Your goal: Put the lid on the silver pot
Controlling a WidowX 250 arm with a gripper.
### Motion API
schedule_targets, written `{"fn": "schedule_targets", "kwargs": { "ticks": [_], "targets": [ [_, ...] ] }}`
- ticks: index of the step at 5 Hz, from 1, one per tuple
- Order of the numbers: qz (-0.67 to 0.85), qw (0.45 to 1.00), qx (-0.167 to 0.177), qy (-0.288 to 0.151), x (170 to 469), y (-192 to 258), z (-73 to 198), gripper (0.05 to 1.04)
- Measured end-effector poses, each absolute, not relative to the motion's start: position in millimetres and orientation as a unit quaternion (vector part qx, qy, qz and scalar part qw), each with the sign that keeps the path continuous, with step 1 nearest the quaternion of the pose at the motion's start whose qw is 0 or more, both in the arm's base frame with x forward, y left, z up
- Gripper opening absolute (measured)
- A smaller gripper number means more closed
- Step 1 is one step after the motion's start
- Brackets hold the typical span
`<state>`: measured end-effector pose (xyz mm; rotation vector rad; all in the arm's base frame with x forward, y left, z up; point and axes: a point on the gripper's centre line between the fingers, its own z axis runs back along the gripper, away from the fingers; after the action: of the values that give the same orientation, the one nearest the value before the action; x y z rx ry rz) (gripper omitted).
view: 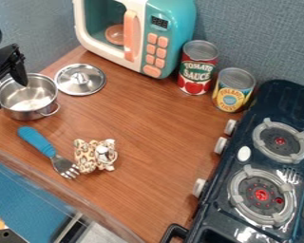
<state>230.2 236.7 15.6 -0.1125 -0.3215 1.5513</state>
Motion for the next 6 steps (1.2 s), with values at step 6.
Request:
{"fn": "schedule_targets", "kwargs": {
  "ticks": [6],
  "targets": [
    [0.784,0.608,-0.028,-0.118,333.5,242.9,41.0,1.0]
  ]
}}
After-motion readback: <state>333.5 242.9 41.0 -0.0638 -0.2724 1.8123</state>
